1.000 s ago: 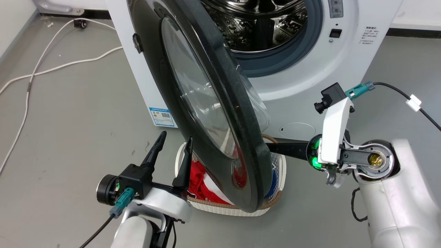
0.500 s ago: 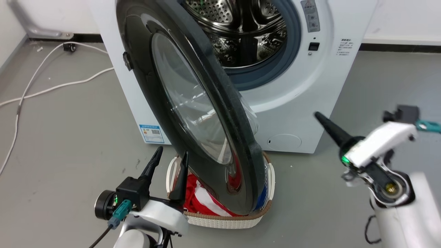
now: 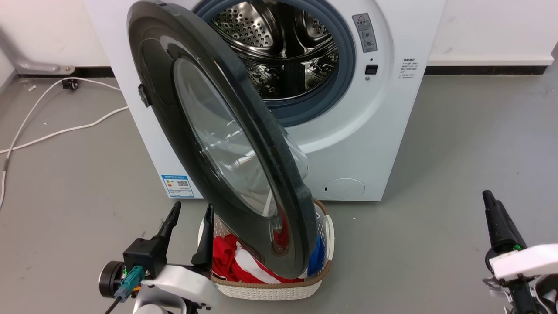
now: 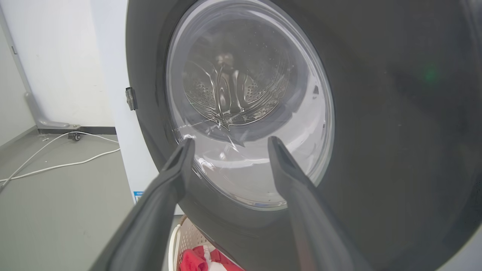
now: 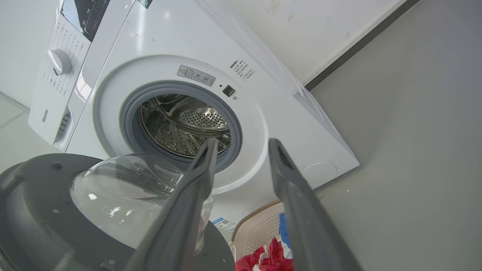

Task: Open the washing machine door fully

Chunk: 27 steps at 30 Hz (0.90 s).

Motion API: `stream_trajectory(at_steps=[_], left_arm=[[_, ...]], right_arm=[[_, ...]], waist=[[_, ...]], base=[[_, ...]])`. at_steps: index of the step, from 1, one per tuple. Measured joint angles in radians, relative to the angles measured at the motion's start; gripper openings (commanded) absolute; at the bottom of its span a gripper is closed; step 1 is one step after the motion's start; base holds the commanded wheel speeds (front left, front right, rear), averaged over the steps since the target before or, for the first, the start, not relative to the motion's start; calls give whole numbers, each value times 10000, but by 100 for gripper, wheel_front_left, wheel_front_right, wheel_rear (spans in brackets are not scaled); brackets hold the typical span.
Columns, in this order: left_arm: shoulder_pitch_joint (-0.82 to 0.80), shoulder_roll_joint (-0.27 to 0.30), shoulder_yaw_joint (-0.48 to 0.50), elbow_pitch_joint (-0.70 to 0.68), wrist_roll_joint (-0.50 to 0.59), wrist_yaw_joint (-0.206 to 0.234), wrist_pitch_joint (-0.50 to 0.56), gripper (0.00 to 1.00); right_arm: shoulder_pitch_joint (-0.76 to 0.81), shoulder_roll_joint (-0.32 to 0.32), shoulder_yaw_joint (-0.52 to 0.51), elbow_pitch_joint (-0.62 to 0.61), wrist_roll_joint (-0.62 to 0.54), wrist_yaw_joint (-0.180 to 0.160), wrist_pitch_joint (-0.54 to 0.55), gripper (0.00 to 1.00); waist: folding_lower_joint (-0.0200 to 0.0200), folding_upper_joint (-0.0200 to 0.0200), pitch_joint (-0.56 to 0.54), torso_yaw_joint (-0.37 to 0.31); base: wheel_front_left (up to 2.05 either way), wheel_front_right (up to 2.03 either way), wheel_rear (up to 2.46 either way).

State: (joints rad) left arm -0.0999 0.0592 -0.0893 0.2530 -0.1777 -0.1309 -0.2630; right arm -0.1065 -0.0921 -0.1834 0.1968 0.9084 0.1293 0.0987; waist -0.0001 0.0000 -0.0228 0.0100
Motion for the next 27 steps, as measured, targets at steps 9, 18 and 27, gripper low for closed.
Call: stream_trajectory(at_steps=[9, 18, 27], left_arm=[[142, -19, 245, -35, 63, 0, 0, 100], [141, -27, 236, 12, 75, 0, 0, 100], [141, -12, 228, 58, 75, 0, 0, 100]], right_arm=[[754, -445, 219, -1498, -3722, 2, -1639, 100], [1031, -420, 679, -2692, -7386, 15, -1622, 100], [1825, 125, 1127, -2408, -7912, 15, -1616, 100]], waist=[[0, 0, -18, -120], [0, 0, 14, -38], [0, 0, -6, 40]], base=[[0, 0, 0], [0, 0, 0], [0, 0, 0]])
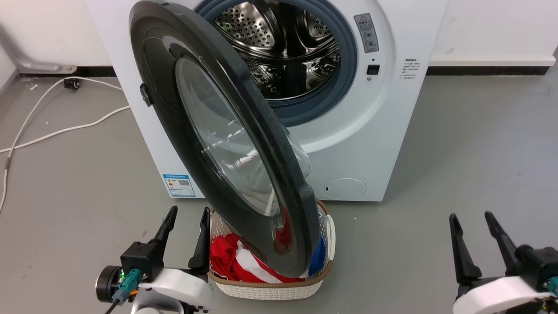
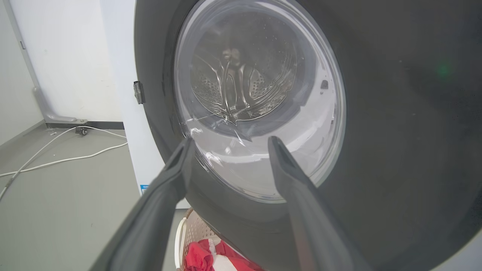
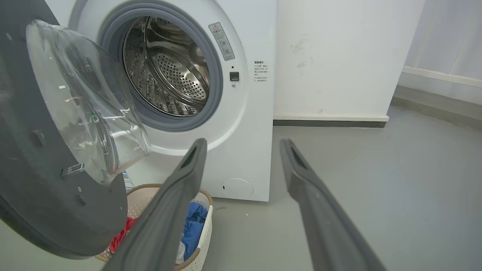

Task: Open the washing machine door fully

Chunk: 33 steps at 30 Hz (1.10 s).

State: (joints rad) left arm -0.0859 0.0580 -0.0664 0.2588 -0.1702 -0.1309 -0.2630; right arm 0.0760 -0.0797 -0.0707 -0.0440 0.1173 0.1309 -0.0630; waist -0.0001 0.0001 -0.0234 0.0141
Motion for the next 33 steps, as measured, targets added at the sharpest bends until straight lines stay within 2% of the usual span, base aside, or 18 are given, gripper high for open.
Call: stream_trajectory(at_steps=[19, 20, 21, 22, 23, 33], left_arm=[[-29, -8, 35, 180, 0, 0, 0, 100], [-29, -8, 36, 207, 0, 0, 0, 90], [-29, -8, 31, 221, -4, 0, 0, 34], [-31, -8, 23, 236, -8, 0, 0, 7], [-35, -8, 15, 247, -17, 0, 0, 0], [-348, -23, 123, -224, -491, 0, 0, 0]], right_arm=[[37, 165, 2, 407, 10, 0, -169, 100], [37, 163, 13, 410, -25, 0, -167, 100], [37, 163, 15, 410, -77, 0, -167, 100], [36, 163, 17, 420, -65, 0, -157, 100], [36, 165, 23, 424, -59, 0, -157, 100], [-55, 165, 35, 437, -107, 0, -244, 100]], waist=[[1, 0, 45, -103], [1, 0, 43, -106], [1, 0, 46, -109], [1, 0, 49, -114], [1, 0, 52, -120], [1, 0, 76, -124]], base=[[0, 0, 0], [0, 0, 0], [0, 0, 0], [0, 0, 0], [0, 0, 0], [0, 0, 0]])
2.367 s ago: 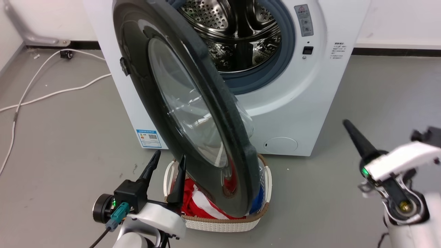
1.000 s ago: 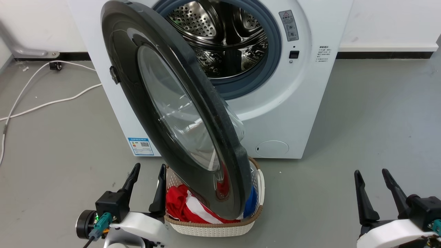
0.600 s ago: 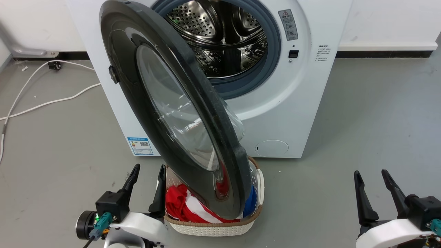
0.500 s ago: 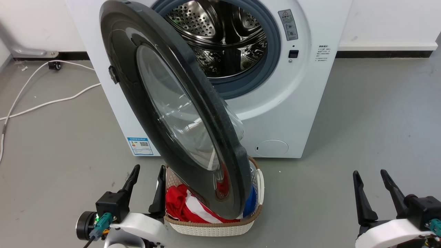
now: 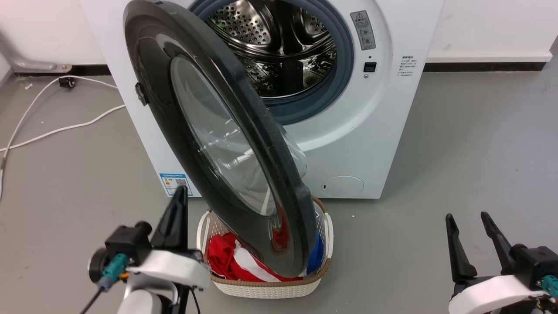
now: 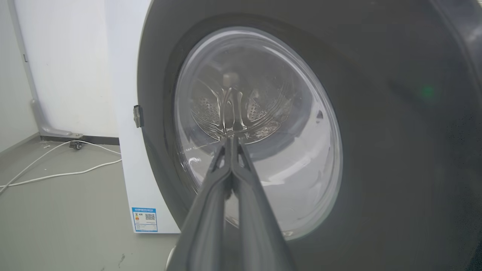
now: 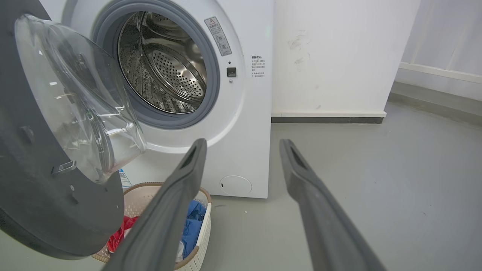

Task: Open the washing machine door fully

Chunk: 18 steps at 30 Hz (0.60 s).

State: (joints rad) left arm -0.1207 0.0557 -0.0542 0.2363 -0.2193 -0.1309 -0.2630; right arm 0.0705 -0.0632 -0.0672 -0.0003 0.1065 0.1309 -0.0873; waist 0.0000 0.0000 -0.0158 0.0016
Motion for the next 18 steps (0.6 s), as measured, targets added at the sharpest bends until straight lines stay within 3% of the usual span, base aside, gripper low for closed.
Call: stream_trajectory(at_steps=[9, 18], left_arm=[[-941, -21, 176, -2405, 456, 4, -2, 0], [-1578, -35, -780, -4696, 721, 86, -2, 0]], right_arm=[[-48, 4, -36, 56, -38, 0, -27, 100], [-83, 4, -46, 144, -38, 0, -59, 100]], waist=[[0, 0, -25, 89], [0, 0, -72, 85]], base=[[0, 0, 0], [0, 0, 0]])
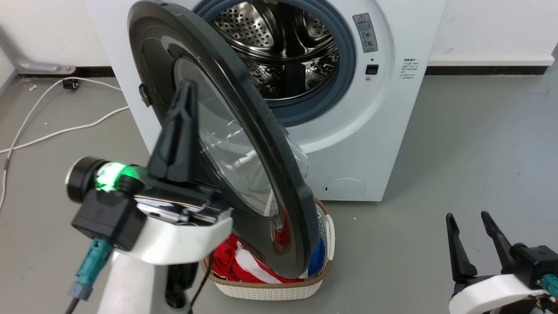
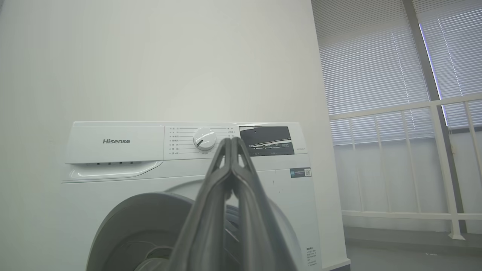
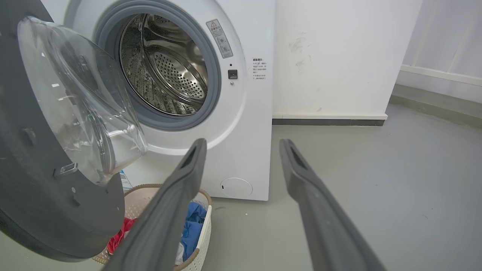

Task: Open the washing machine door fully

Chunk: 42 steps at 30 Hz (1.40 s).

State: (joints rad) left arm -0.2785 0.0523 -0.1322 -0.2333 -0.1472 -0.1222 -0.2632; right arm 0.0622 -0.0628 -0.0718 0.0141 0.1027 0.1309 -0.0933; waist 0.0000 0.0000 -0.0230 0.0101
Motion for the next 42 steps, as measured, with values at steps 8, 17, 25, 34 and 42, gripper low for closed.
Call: stream_trajectory(at_steps=[8, 17, 25, 34, 42], left_arm=[[56, -10, -2033, -865, -531, -8, 523, 0], [342, 79, -4909, -909, -1457, -69, 1728, 0], [859, 430, -7033, 311, -2708, -86, 2757, 0], [823, 510, -6999, 2324, -2782, 261, 2790, 0], [342, 293, -6299, 3591, -2713, 993, 2073, 0]], right_arm=[[3, 2, 10, 38, 31, 0, -25, 100], [42, 12, -94, 59, 31, 0, 36, 100], [57, 35, -61, 107, 31, 0, 71, 100], [61, 52, -4, 117, 31, 0, 73, 100], [-5, 65, 81, 222, 63, 0, 71, 100]], waist=[[0, 0, -50, -30], [0, 0, -68, 53], [0, 0, -20, 30], [0, 0, 163, -157], [0, 0, 386, -407]], base=[[0, 0, 0], [0, 0, 0], [0, 0, 0], [0, 0, 0], [0, 0, 0]])
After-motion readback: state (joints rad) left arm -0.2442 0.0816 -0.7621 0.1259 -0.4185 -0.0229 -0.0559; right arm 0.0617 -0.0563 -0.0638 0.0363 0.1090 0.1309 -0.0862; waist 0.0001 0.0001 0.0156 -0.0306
